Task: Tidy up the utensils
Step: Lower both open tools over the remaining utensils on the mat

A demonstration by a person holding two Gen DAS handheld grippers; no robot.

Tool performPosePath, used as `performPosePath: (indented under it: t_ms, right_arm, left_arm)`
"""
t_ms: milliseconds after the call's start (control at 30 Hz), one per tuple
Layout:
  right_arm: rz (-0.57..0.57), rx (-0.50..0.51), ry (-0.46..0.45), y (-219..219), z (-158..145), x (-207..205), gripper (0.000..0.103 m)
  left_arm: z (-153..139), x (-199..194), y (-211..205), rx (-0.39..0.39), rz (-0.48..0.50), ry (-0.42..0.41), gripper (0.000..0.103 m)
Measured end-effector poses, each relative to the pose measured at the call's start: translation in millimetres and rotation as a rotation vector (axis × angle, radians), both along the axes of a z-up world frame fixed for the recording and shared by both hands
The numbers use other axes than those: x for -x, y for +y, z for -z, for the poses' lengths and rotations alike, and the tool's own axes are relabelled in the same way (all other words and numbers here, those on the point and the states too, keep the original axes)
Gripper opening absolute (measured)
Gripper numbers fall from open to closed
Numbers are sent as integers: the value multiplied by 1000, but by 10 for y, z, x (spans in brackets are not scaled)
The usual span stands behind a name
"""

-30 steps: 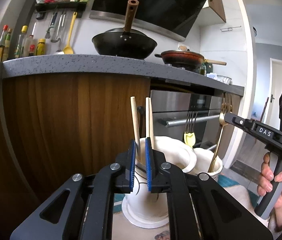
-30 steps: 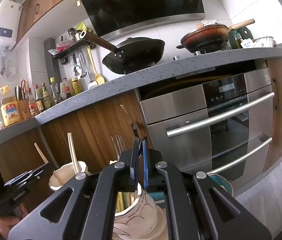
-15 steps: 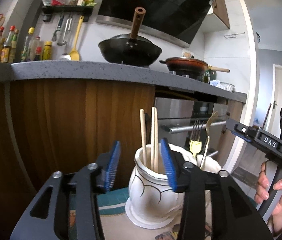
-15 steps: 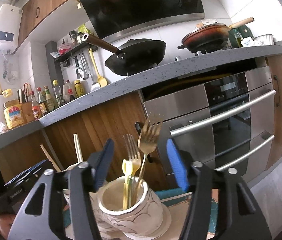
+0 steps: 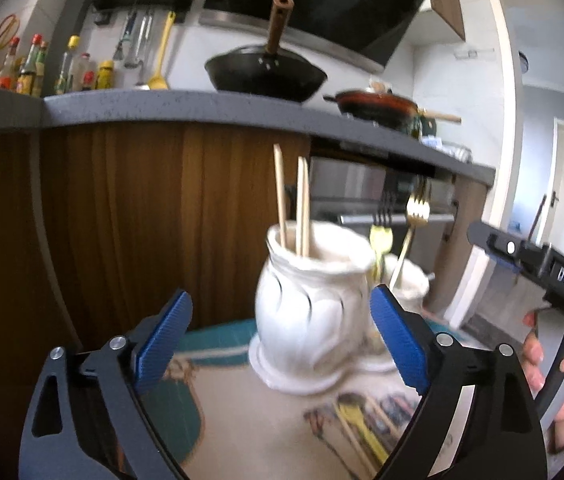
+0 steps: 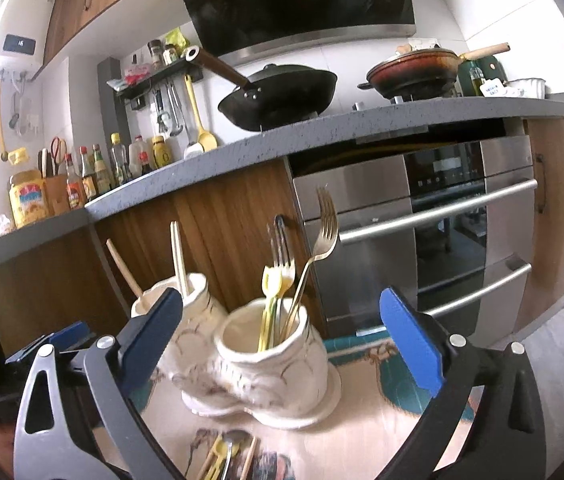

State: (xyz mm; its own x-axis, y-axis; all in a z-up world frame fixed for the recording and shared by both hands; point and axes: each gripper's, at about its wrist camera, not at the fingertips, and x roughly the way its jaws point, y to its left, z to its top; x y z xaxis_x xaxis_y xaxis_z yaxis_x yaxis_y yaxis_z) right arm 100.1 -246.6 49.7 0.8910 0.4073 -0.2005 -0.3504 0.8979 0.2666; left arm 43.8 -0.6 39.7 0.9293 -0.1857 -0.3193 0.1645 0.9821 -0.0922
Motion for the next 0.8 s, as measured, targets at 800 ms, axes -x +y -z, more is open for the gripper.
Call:
performPosePath:
  t_ms: [800]
  right_arm:
    - [15, 94, 178, 70, 531, 288, 98]
  left_arm:
    - [778, 34, -367, -155, 89, 441, 90]
